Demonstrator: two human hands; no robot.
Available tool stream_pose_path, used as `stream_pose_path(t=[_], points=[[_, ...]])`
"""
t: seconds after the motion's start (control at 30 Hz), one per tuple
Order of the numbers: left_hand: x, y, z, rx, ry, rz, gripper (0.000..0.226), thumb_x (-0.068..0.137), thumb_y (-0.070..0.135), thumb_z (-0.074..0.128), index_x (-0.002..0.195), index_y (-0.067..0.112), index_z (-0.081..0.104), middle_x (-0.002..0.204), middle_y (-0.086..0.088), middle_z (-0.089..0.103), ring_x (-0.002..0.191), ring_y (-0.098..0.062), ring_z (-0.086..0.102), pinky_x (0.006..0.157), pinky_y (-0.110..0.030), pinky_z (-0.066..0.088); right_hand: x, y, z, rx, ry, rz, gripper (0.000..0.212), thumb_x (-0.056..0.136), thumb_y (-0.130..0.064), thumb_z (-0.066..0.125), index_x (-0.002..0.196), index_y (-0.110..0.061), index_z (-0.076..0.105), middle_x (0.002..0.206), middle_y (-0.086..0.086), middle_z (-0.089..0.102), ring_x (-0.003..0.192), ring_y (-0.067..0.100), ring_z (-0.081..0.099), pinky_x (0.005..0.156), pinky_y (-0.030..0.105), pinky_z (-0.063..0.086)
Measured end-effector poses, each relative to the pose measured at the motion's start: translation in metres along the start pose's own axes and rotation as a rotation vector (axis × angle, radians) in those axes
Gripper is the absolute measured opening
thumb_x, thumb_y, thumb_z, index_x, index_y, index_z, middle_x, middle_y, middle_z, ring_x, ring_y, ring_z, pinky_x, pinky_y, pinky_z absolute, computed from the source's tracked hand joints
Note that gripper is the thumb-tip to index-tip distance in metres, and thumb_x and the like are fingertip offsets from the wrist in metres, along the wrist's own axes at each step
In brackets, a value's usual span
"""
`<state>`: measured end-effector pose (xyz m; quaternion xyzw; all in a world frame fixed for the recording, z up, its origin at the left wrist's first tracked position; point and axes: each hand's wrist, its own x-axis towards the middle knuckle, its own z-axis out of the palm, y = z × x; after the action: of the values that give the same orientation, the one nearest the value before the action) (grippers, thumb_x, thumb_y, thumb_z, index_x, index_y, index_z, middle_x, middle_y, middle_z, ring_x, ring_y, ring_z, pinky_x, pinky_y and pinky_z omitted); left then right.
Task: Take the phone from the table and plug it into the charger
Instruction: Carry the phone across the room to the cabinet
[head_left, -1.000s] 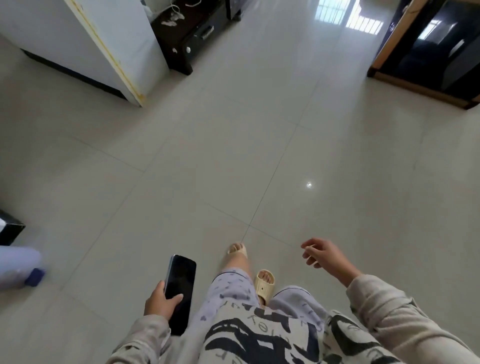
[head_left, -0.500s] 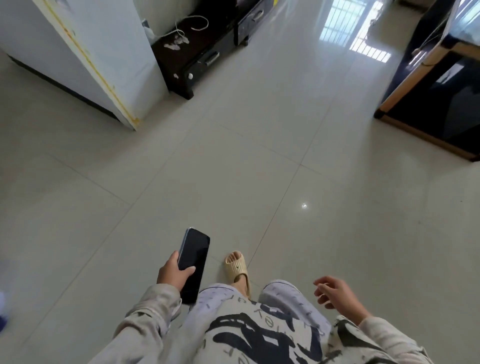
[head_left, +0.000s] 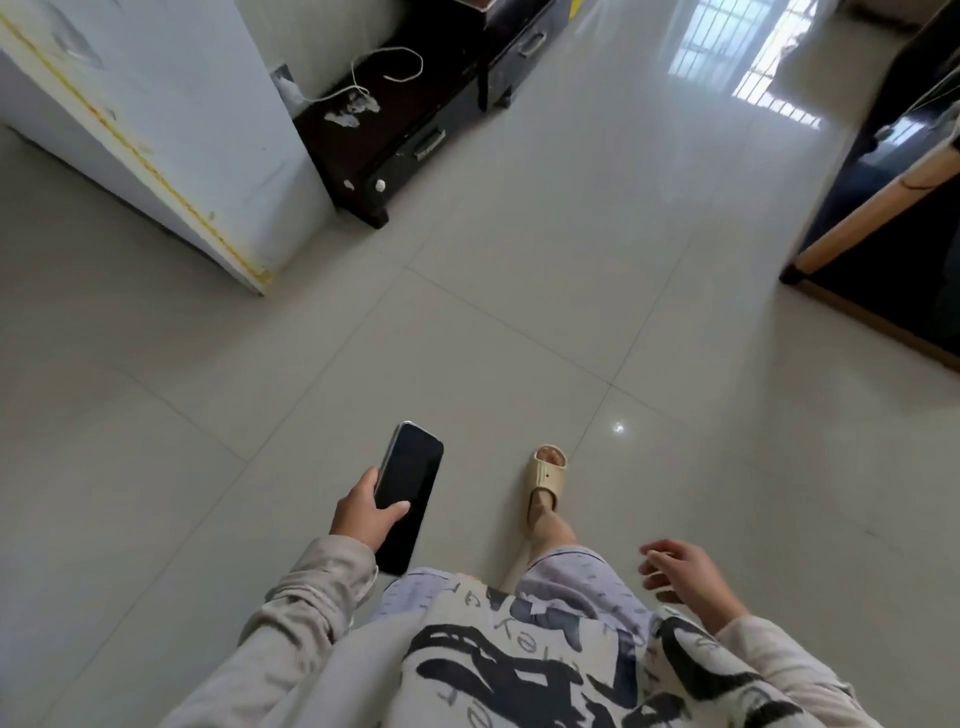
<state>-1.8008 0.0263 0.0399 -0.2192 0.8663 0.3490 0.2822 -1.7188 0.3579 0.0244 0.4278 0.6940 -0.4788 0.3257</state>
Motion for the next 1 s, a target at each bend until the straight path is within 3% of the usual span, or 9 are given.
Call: stream_pose_path(t=[0.23, 0.37, 0.47, 0.57, 0.67, 0.83, 0.9, 1.0], points=[[0.049, 0.064, 0.013, -0.175, 0.128, -0.246, 0.023, 0.077, 0.007, 0.067, 0.087, 0.008, 0.046, 0.111, -0.024, 0.064, 0.103, -0.038, 0.058, 0.079, -0.034, 0.039, 0.072, -0.150, -0.044, -0.218, -0.164, -0.162, 0.020, 0.093, 0.003, 0.039, 0.100, 0.002, 0.057, 0.064, 0.005, 0.053, 0.052, 0.014, 0.049, 0.038, 0.012, 0.039], [0.073, 0.100, 0.015, -0.242, 0.180, -0.322, 0.023, 0.077, 0.006, 0.067, 0.088, 0.009, 0.047, 0.111, -0.024, 0.065, 0.102, -0.038, 0.059, 0.083, -0.035, 0.041, 0.097, -0.223, -0.059, -0.302, -0.207, -0.291, 0.022, 0.091, 0.004, 0.040, 0.081, -0.009, 0.054, 0.064, 0.001, 0.055, 0.053, 0.013, 0.050, 0.048, 0.020, 0.037], [0.097, 0.123, 0.010, -0.241, 0.204, -0.357, 0.021, 0.078, 0.006, 0.065, 0.092, 0.007, 0.049, 0.113, -0.024, 0.064, 0.105, -0.039, 0.057, 0.089, -0.039, 0.043, 0.115, -0.267, -0.068, -0.297, -0.213, -0.337, 0.019, 0.091, 0.004, 0.040, 0.087, -0.008, 0.054, 0.065, 0.001, 0.056, 0.053, 0.013, 0.051, 0.048, 0.019, 0.038], [0.129, 0.142, 0.001, -0.201, 0.206, -0.395, 0.031, 0.078, 0.007, 0.066, 0.104, -0.004, 0.052, 0.115, -0.026, 0.062, 0.107, -0.041, 0.056, 0.091, -0.041, 0.042, 0.135, -0.303, -0.073, -0.316, -0.223, -0.350, 0.019, 0.091, 0.003, 0.041, 0.087, -0.009, 0.054, 0.065, 0.000, 0.056, 0.054, 0.012, 0.052, 0.049, 0.020, 0.039], [0.165, 0.163, -0.010, -0.184, 0.182, -0.388, 0.021, 0.078, 0.006, 0.065, 0.090, 0.002, 0.048, 0.109, -0.026, 0.065, 0.101, -0.040, 0.058, 0.085, -0.040, 0.043, 0.160, -0.338, -0.075, -0.331, -0.220, -0.325, 0.018, 0.091, 0.003, 0.040, 0.089, -0.008, 0.055, 0.066, 0.001, 0.056, 0.055, 0.013, 0.051, 0.051, 0.022, 0.038], [0.236, 0.206, -0.038, -0.129, 0.122, -0.353, 0.022, 0.079, 0.010, 0.064, 0.093, 0.004, 0.048, 0.115, -0.024, 0.063, 0.106, -0.039, 0.057, 0.087, -0.040, 0.044, 0.194, -0.395, -0.080, -0.350, -0.182, -0.229, 0.021, 0.092, 0.004, 0.038, 0.101, 0.002, 0.058, 0.065, 0.002, 0.054, 0.053, 0.013, 0.049, 0.050, 0.019, 0.039], [0.262, 0.229, -0.054, -0.123, 0.094, -0.344, 0.032, 0.080, 0.011, 0.064, 0.108, 0.000, 0.052, 0.124, -0.024, 0.059, 0.113, -0.038, 0.054, 0.091, -0.039, 0.043, 0.204, -0.416, -0.083, -0.343, -0.160, -0.174, 0.023, 0.092, 0.004, 0.039, 0.106, 0.010, 0.057, 0.066, 0.004, 0.053, 0.054, 0.015, 0.049, 0.052, 0.021, 0.039], [0.306, 0.269, -0.083, -0.116, 0.064, -0.298, 0.062, 0.083, 0.015, 0.063, 0.136, 0.000, 0.036, 0.142, -0.019, 0.046, 0.130, -0.034, 0.043, 0.102, -0.036, 0.036, 0.219, -0.448, -0.089, -0.317, -0.132, -0.116, 0.024, 0.093, 0.004, 0.040, 0.109, 0.014, 0.055, 0.064, 0.008, 0.053, 0.053, 0.017, 0.048, 0.051, 0.024, 0.037]])
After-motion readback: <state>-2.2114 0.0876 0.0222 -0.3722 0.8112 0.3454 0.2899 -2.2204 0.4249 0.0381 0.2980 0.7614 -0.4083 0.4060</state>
